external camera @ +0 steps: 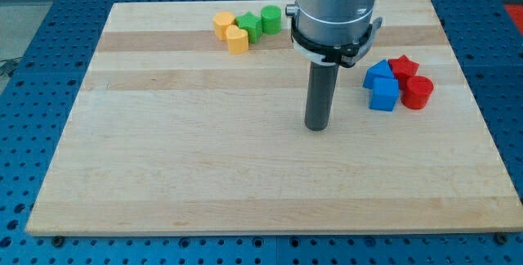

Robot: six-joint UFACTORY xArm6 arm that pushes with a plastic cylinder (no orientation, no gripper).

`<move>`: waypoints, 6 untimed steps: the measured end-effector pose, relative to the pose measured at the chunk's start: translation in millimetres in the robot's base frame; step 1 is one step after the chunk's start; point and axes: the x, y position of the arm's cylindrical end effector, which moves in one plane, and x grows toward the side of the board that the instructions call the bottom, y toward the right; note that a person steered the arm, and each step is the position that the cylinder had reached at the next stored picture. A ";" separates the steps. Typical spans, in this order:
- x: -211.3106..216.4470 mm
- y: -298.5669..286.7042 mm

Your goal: Drag the arm to the bottom right of the green circle

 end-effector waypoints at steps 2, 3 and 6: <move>-58.7 -2.3; -119.6 -2.3; -262.8 8.8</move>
